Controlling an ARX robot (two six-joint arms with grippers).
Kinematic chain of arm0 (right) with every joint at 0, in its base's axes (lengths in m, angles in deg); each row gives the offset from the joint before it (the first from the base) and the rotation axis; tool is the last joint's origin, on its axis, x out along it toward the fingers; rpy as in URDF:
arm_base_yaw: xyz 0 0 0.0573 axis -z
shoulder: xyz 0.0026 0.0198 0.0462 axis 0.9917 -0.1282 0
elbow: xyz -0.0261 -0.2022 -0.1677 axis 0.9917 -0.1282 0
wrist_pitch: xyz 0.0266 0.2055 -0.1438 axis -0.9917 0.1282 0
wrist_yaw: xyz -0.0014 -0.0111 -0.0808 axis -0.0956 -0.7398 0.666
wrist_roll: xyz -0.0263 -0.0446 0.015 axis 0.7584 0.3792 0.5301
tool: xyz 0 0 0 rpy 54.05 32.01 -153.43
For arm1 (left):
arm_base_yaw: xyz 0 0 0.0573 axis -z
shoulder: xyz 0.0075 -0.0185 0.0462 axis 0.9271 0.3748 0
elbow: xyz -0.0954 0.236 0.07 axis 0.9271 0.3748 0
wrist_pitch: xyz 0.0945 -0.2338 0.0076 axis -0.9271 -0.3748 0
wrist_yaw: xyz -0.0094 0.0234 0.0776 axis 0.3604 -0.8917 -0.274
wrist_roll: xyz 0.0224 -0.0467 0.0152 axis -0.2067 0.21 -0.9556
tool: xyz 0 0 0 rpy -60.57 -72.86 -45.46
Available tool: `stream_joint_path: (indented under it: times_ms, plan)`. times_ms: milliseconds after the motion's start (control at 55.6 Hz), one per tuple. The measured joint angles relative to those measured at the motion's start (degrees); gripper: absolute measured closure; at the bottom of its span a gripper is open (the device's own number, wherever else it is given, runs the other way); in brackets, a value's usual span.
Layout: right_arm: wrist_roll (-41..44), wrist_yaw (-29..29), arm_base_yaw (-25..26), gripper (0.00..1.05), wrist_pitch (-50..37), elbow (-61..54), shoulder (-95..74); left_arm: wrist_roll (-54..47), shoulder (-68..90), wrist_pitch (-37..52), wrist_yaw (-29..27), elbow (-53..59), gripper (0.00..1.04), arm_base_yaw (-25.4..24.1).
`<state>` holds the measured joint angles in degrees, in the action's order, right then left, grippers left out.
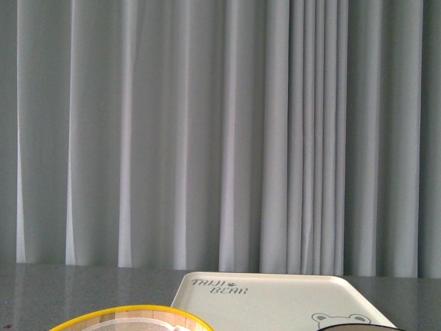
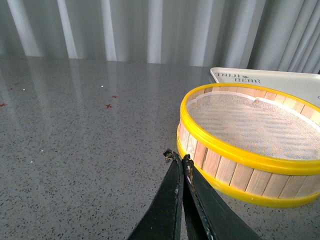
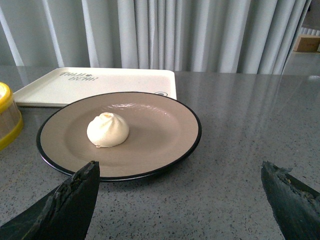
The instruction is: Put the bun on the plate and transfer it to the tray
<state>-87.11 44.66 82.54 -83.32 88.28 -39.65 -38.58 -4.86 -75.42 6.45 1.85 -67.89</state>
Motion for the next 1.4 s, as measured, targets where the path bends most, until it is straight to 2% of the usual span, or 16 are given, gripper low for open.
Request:
stream_joint_path:
  times_ms: [54,144,432,971,1169,1223,1277,1313,1403]
  plan:
    - [0.0,0.0,0.0,0.09,0.0,0.0,0.0,0.0,-0.83,-0.85,0.0,-0.02,1.01,0.0]
    - [0.02,0.0,0.0,0.09,0.0,0.0,0.0,-0.07,-8.41,-10.16,0.02,-0.02,1.01,0.0]
    - [0.0,-0.02,0.0,0.09,0.0,0.0,0.0,-0.02,-10.29,-10.69,0.02,-0.02,1.0,0.0]
    - [0.02,-0.02,0.0,0.09,0.0,0.0,0.0,-0.07,-10.29,-10.69,0.02,-0.02,0.06,0.0]
    - [-0.04,0.04,0.0,0.09,0.0,0.0,-0.02,-0.11,-10.29,-10.69,0.02,-0.02,0.07,0.0]
    - [-2.49,7.74,-2.6,0.09,4.5,1.88,-2.51,-0.13,-10.29,-10.69,0.02,-0.02,0.07,0.0]
    - [-3.37,18.93,-7.1,0.09,7.85,5.27,-9.2,-0.11,-10.29,-10.69,-0.11,-0.02,0.07,0.0]
    - [-2.34,21.51,-8.22,0.09,7.93,6.67,-12.02,-0.11,-10.29,-10.69,-0.09,-0.02,0.07,0.0]
    - [2.67,21.59,-8.11,0.09,7.98,10.51,-17.27,-0.11,-10.29,-10.69,0.04,-0.02,0.07,0.0]
